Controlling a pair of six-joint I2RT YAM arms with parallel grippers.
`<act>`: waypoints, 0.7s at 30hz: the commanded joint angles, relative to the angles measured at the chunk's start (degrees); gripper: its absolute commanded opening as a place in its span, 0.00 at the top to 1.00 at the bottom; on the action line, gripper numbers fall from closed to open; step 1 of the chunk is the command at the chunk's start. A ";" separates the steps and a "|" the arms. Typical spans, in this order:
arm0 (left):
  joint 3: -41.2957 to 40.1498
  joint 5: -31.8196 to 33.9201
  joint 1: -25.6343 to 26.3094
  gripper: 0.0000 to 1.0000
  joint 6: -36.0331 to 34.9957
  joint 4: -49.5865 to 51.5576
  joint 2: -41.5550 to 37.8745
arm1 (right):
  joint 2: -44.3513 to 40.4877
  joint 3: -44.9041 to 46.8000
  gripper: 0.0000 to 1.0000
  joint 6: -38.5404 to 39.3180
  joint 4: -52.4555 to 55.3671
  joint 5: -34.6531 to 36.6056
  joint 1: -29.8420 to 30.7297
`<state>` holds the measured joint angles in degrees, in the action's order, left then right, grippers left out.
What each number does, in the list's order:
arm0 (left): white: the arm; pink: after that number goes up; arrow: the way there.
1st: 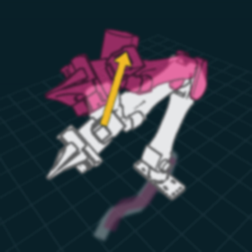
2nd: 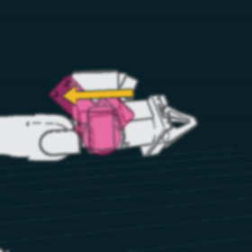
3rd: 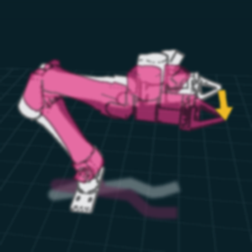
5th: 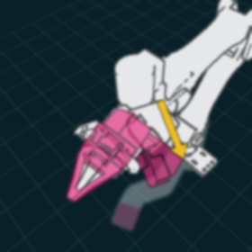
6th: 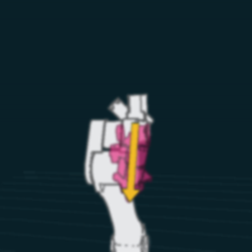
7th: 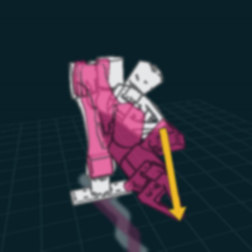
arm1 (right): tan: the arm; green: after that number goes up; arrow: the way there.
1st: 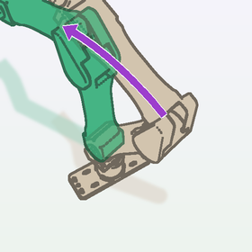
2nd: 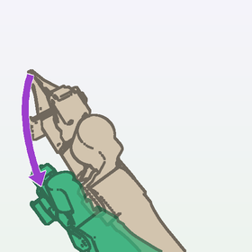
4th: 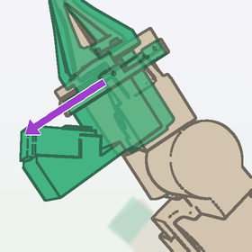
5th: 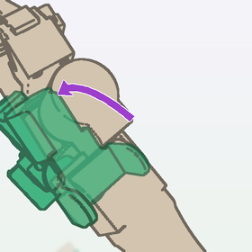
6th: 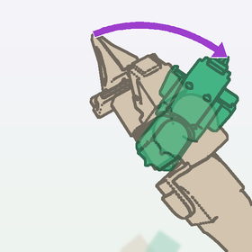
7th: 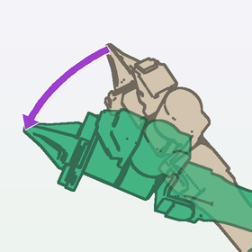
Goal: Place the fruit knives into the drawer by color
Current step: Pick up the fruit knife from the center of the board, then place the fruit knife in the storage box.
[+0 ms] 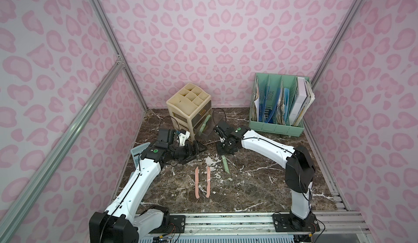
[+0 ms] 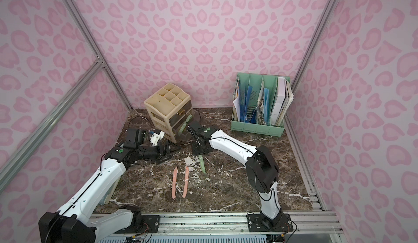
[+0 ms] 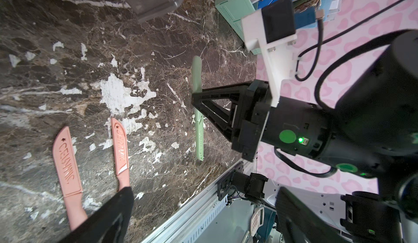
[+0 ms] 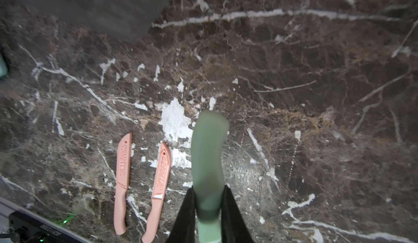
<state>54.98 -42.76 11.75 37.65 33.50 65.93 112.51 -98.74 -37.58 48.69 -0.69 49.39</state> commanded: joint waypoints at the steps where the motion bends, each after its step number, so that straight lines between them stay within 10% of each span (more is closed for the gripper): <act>1: 2.29 0.05 -0.06 0.01 -1.48 -0.27 1.73 | 1.64 -5.10 0.92 0.54 2.91 -2.05 -1.10; 21: 15.27 0.03 -0.13 0.01 -3.93 -0.83 15.25 | 8.32 -22.81 0.90 -7.92 -3.60 -19.39 -12.41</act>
<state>68.60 -42.70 11.68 34.72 33.23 79.90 120.66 -121.25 -42.41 49.52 -15.40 37.91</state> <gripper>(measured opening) 0.986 0.182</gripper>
